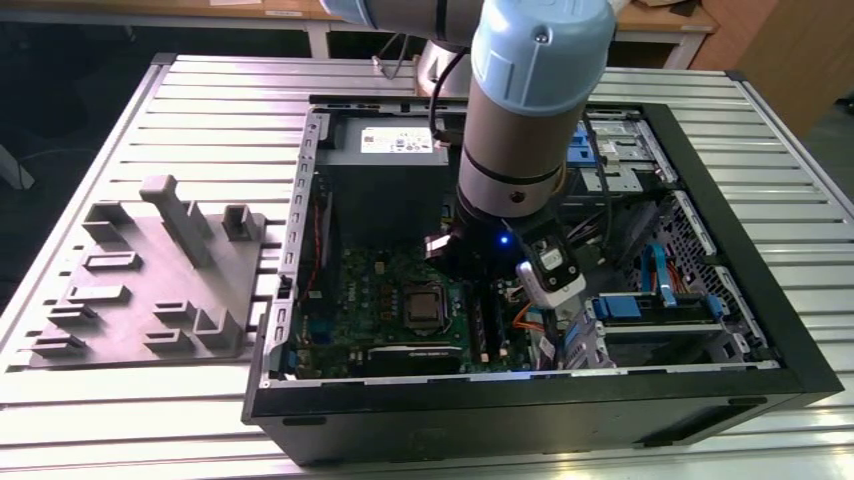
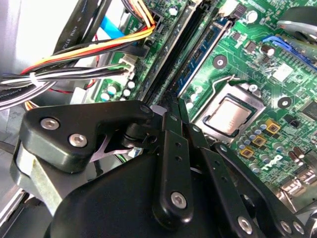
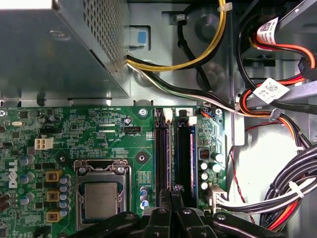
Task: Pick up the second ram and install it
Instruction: 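Insert the second ram into the second slot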
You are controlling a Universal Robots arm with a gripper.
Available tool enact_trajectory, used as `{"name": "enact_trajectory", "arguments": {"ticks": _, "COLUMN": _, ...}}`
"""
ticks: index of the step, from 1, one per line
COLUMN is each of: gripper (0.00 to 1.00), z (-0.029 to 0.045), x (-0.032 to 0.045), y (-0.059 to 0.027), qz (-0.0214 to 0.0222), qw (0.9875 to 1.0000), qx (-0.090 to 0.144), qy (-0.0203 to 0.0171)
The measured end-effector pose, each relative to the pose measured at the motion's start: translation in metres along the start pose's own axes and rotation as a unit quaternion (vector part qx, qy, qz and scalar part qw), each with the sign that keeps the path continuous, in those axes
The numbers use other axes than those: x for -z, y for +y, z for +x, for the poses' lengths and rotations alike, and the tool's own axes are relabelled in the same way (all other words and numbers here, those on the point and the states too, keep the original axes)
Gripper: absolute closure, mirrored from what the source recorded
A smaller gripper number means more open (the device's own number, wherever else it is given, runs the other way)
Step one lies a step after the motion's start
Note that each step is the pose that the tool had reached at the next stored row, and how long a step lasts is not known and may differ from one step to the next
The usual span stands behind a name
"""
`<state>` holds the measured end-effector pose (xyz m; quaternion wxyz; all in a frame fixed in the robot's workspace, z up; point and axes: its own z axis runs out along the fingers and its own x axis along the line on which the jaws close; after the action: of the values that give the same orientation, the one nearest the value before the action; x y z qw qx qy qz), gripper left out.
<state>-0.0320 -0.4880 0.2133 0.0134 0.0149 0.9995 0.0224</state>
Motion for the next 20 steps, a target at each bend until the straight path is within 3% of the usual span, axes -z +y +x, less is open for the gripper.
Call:
{"name": "enact_trajectory", "arguments": {"ticks": 6, "gripper": 0.88, "z": 0.0, "x": -0.0007, "y": 0.0001, "qz": -0.0007, "qw": 1.0, "qx": 0.0, "qy": -0.0002}}
{"name": "enact_trajectory", "arguments": {"ticks": 7, "gripper": 0.82, "z": 0.0, "x": -0.0005, "y": 0.0001, "qz": -0.0004, "qw": 1.0, "qx": 0.0, "qy": -0.0001}}
{"name": "enact_trajectory", "arguments": {"ticks": 11, "gripper": 0.82, "z": 0.0, "x": 0.0011, "y": 0.0001, "qz": -0.0002, "qw": 1.0, "qx": 0.0, "qy": 0.0}}
{"name": "enact_trajectory", "arguments": {"ticks": 20, "gripper": 0.82, "z": -0.0007, "x": 0.0268, "y": 0.0012, "qz": -0.0001, "qw": 1.0, "qx": 0.0, "qy": -0.0002}}
